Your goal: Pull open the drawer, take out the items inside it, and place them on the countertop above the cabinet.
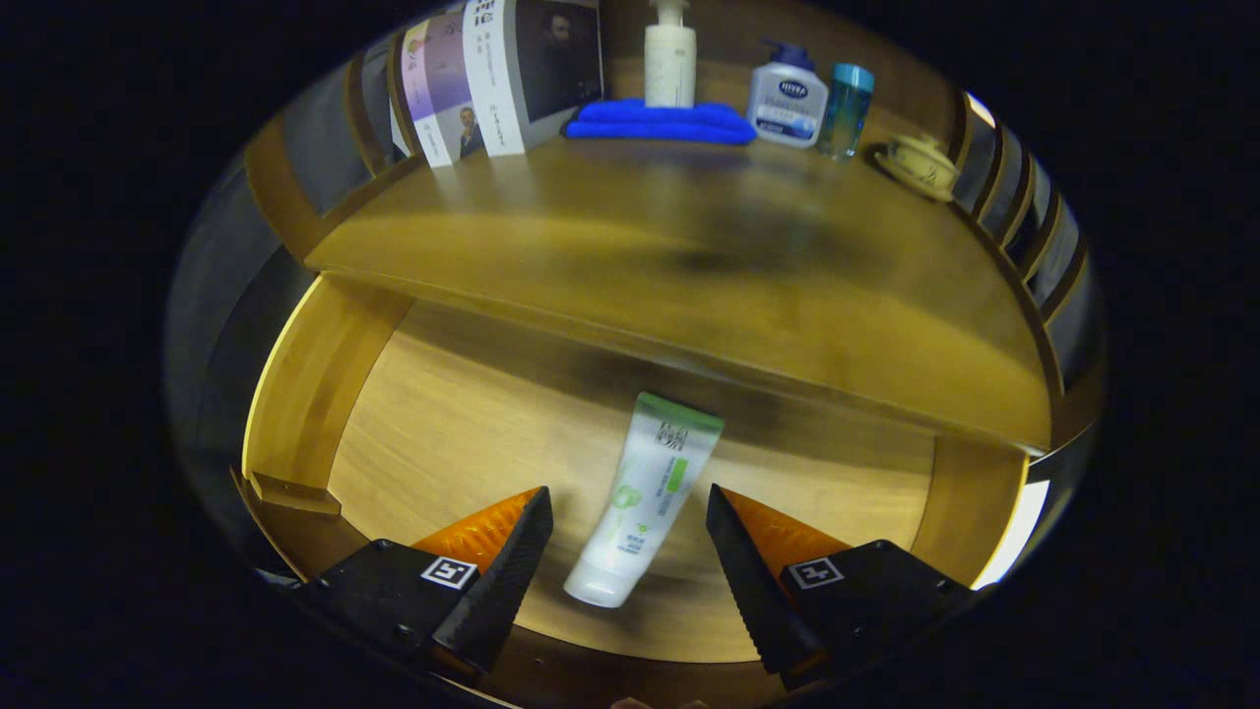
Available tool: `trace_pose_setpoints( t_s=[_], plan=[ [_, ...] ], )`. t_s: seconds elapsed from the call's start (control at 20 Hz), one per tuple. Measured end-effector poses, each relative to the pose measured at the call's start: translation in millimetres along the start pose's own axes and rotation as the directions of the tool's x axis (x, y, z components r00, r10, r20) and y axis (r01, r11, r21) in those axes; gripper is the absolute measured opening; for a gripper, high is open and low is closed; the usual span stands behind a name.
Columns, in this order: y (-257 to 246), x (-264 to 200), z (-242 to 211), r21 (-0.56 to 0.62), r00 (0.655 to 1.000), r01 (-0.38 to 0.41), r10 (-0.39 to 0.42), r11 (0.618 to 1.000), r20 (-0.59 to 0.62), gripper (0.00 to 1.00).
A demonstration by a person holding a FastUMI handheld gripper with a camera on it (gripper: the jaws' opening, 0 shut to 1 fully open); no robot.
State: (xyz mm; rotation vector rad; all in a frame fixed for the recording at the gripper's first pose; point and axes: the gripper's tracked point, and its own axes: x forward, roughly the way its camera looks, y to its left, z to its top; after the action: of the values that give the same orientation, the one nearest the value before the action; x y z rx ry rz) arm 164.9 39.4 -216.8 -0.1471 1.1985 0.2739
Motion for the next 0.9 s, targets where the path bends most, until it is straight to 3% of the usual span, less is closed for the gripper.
trace_pose_setpoints(
  t_s=[0.2, 0.35, 0.45, 0.5, 0.55, 0.6, 0.65, 0.9],
  plan=[
    [9, 11, -7, 0.058, 0.996, -0.031, 0.035, 0.998, -0.077, 0.97],
    [-8, 20, -9, 0.068, 0.994, 0.036, -0.029, 0.997, -0.105, 0.73],
    [-8, 21, -14, 0.099, 0.991, 0.020, -0.007, 0.995, -0.131, 0.56],
    [-7, 15, -14, 0.106, 0.991, 0.014, 0.001, 0.994, -0.135, 0.56],
    [-6, 17, -16, 0.096, 0.991, 0.010, 0.003, 0.995, -0.135, 0.47],
    [-6, 13, -14, 0.089, 0.992, 0.005, 0.007, 0.996, -0.128, 0.47],
    [-5, 13, -12, 0.105, 0.994, 0.008, 0.004, 0.994, -0.108, 0.34],
    [-1, -10, -10, 0.098, 0.998, -0.046, 0.051, 0.994, -0.049, 0.34]
  ],
)
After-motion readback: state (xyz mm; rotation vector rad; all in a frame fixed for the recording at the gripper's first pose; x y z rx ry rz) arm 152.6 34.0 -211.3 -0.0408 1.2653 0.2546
